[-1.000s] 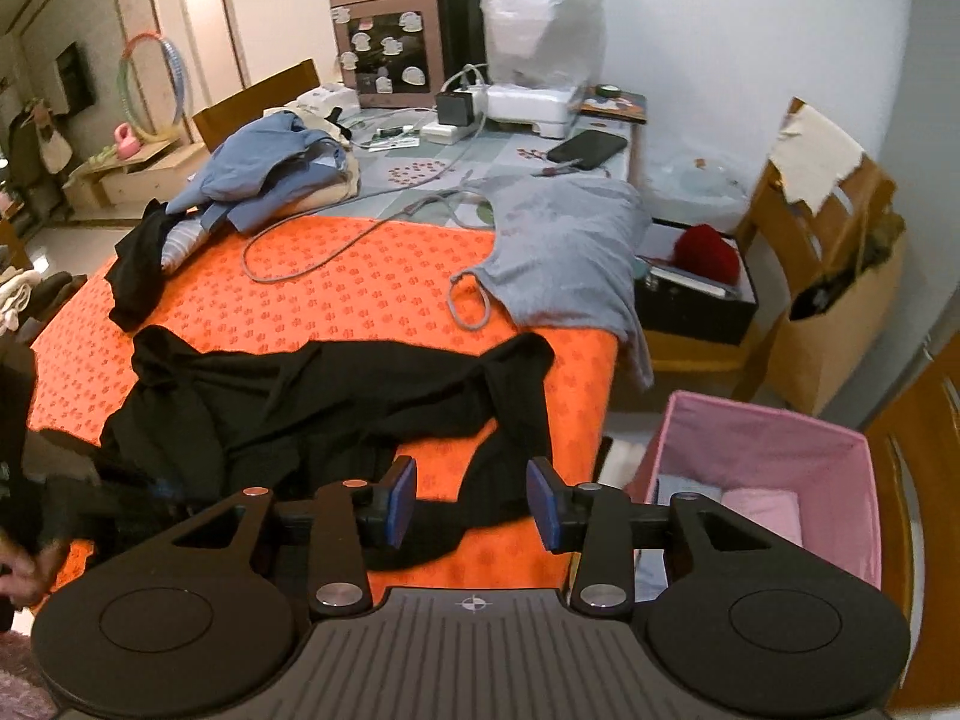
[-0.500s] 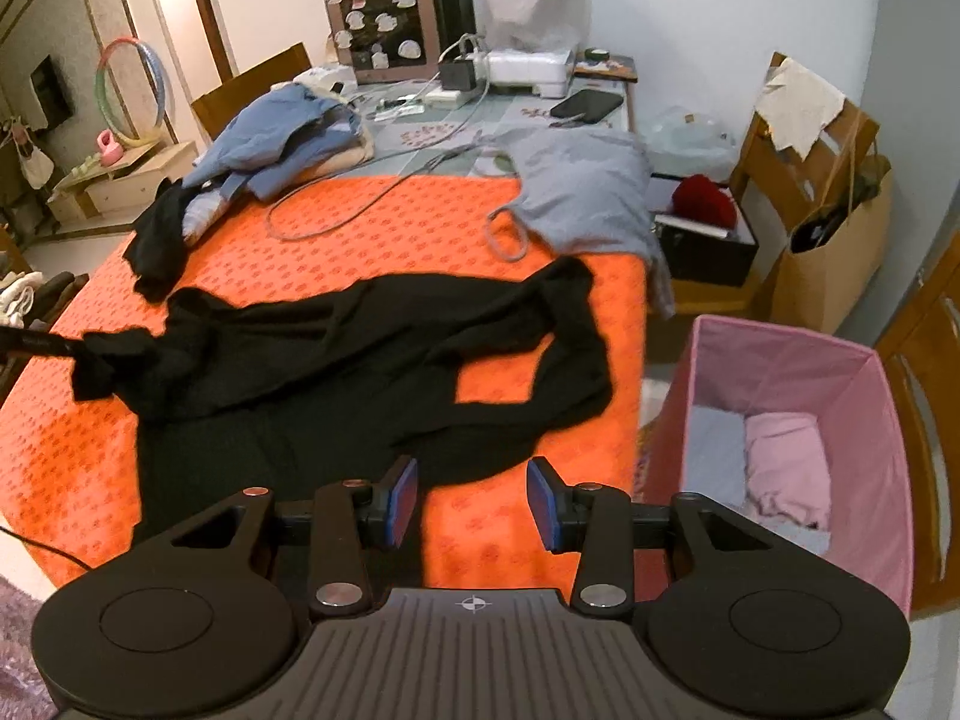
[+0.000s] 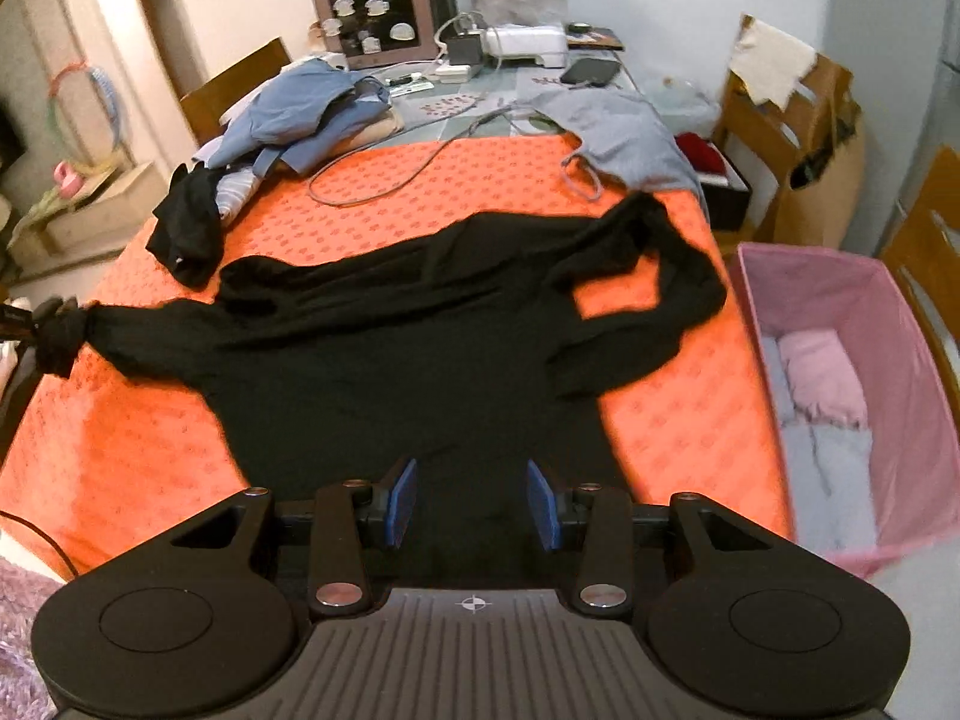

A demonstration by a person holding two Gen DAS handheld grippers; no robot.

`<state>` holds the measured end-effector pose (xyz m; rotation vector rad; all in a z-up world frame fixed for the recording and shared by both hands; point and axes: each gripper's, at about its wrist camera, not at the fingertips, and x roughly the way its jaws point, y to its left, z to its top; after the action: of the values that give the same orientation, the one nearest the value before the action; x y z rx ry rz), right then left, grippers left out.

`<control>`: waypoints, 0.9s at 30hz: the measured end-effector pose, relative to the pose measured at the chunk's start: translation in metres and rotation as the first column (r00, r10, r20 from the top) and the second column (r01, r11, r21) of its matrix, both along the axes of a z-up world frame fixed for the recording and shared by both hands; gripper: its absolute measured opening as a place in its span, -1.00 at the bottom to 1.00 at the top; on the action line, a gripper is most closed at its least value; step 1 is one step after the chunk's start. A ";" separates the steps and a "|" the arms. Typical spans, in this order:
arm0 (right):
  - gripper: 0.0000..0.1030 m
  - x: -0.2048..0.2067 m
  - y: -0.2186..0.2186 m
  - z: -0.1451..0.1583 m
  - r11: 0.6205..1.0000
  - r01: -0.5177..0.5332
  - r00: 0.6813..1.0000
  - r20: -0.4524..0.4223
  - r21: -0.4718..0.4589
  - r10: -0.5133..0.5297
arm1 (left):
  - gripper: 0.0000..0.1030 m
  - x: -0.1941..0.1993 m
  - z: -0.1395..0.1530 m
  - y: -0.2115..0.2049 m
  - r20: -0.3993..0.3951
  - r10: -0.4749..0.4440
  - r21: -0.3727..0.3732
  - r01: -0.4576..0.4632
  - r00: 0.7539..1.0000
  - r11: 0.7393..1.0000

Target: Fold clothes

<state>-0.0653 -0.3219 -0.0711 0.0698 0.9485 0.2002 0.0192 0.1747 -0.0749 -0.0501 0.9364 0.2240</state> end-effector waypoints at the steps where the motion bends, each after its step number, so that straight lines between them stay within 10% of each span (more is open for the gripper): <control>1: -0.16 -0.007 0.007 -0.003 1.000 0.019 1.000 -0.003 0.009 -0.019 | -0.96 0.003 -0.002 0.006 -0.001 -0.018 -0.005 0.018 1.000 1.000; 8: -0.17 -0.047 0.056 -0.041 0.990 0.139 0.990 -0.035 -0.002 -0.139 | -0.93 0.009 -0.020 0.031 -0.036 -0.132 -0.020 0.132 0.991 0.991; 16: -0.17 -0.045 0.077 -0.067 0.973 0.223 0.974 -0.026 -0.058 -0.225 | 0.07 -0.006 -0.009 0.025 0.014 -0.279 -0.040 0.279 0.960 0.959; 17: -0.21 -0.040 0.077 -0.071 0.971 0.229 0.973 -0.029 -0.063 -0.231 | 0.14 -0.007 -0.007 0.021 0.023 -0.303 -0.043 0.304 0.953 0.952; 19: -0.89 -0.036 0.076 -0.076 0.972 0.226 0.972 -0.047 -0.063 -0.229 | 0.34 -0.010 -0.003 0.011 0.036 -0.351 -0.041 0.353 0.936 0.935; 27: -0.92 -0.084 0.071 -0.043 0.942 0.333 0.943 0.006 -0.040 -0.333 | 0.53 -0.016 -0.007 -0.035 0.064 -0.505 -0.010 0.507 0.861 0.862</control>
<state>-0.1495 -0.2514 -0.1143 0.1913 0.9261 -0.1330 0.0032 0.1395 -0.0814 0.1655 0.8623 -0.2801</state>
